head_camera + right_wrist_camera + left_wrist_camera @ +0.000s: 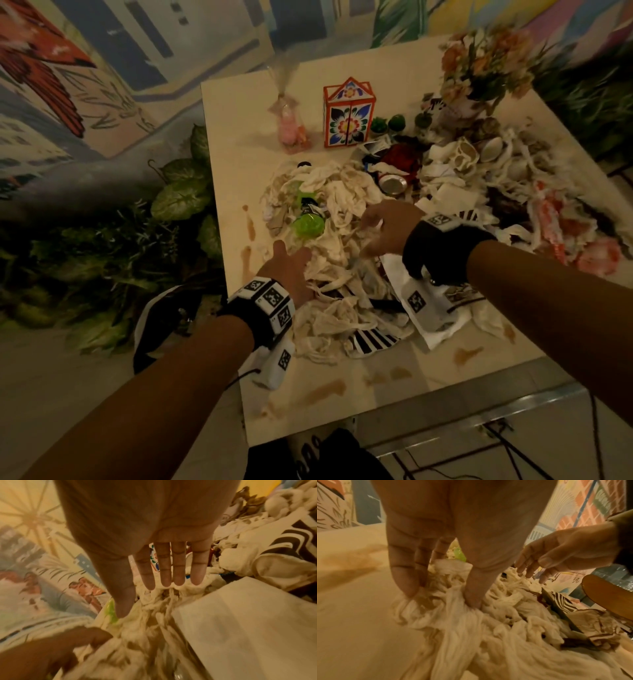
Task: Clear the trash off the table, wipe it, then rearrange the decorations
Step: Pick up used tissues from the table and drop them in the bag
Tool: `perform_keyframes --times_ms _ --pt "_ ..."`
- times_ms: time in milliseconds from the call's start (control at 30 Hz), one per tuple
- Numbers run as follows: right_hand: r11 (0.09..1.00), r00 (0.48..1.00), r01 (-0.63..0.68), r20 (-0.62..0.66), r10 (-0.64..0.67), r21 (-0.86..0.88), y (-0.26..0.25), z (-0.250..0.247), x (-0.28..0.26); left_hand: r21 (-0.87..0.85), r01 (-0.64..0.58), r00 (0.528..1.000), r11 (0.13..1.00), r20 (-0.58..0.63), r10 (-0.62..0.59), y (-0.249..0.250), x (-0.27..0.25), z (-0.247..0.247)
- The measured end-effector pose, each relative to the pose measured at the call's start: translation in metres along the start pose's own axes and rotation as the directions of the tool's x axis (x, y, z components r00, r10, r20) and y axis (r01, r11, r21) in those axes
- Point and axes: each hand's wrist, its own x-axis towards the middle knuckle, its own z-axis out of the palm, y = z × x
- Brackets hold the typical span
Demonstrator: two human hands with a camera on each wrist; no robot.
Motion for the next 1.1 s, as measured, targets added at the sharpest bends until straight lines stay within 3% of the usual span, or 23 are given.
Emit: perform_keyframes --times_ms 100,233,433,733,900,1100 --pt "0.983 0.994 0.036 0.112 -0.016 -0.178 0.000 0.009 -0.004 -0.020 -0.006 0.998 1.000 -0.069 0.004 -0.001 0.005 0.003" --pt "0.961 0.981 0.093 0.187 -0.044 -0.260 0.002 0.021 -0.007 -0.065 -0.030 0.991 0.997 -0.131 0.021 -0.003 0.010 0.004" --pt "0.913 0.990 0.138 0.075 -0.118 -0.385 -0.002 0.040 -0.009 -0.297 -0.068 0.954 0.952 -0.297 -0.025 -0.006 0.007 -0.013" --pt "0.940 0.992 0.117 0.074 -0.099 -0.320 -0.029 0.049 0.021 -0.380 -0.095 0.938 0.920 -0.343 -0.045 -0.016 -0.003 -0.027" --pt "0.933 0.992 0.126 0.067 -0.110 -0.338 -0.031 0.053 0.032 -0.534 -0.151 0.915 0.832 -0.395 -0.087 -0.026 -0.015 -0.032" --pt "0.979 0.998 0.053 0.039 -0.046 -0.195 -0.031 0.040 0.040 -0.599 -0.189 0.918 0.778 -0.389 -0.076 -0.032 -0.015 -0.034"
